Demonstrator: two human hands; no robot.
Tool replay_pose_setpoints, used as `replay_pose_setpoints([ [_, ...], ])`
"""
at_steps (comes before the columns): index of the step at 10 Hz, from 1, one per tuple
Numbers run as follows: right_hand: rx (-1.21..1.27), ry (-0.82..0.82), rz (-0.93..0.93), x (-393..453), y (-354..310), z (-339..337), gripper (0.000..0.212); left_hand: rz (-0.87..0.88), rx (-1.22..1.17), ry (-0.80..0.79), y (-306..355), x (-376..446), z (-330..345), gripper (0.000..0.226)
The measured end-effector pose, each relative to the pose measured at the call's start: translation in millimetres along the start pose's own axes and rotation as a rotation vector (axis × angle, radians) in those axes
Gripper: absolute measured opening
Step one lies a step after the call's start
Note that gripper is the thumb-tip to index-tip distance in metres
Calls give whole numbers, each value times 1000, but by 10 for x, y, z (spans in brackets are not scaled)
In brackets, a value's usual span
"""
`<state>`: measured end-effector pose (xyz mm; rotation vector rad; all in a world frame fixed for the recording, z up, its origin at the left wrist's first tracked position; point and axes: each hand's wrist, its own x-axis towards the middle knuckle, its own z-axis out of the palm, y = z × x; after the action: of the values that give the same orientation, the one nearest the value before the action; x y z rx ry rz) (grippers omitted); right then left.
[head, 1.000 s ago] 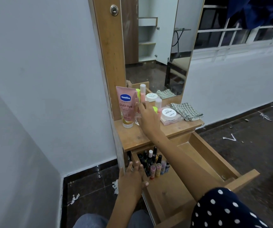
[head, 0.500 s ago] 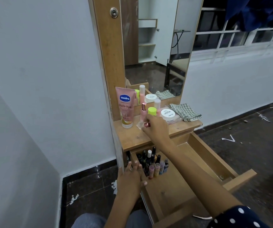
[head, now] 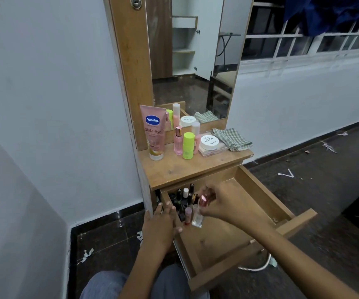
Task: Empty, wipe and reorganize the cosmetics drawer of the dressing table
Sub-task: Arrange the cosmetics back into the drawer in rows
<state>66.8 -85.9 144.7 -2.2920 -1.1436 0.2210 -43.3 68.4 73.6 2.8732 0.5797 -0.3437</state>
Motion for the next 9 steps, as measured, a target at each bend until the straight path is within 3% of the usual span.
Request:
replay_pose_setpoints([
  [3,-24,-107,-35,-84,71,581,22,4,-35,76,0,-20,31,66],
  [7,24,-121,-118,-88,191,606,25,4,-21,65,-11,-13,43,67],
  [9,11,-166,-107,-60,230,527,39,5,-23,65,-13,-19,41,67],
])
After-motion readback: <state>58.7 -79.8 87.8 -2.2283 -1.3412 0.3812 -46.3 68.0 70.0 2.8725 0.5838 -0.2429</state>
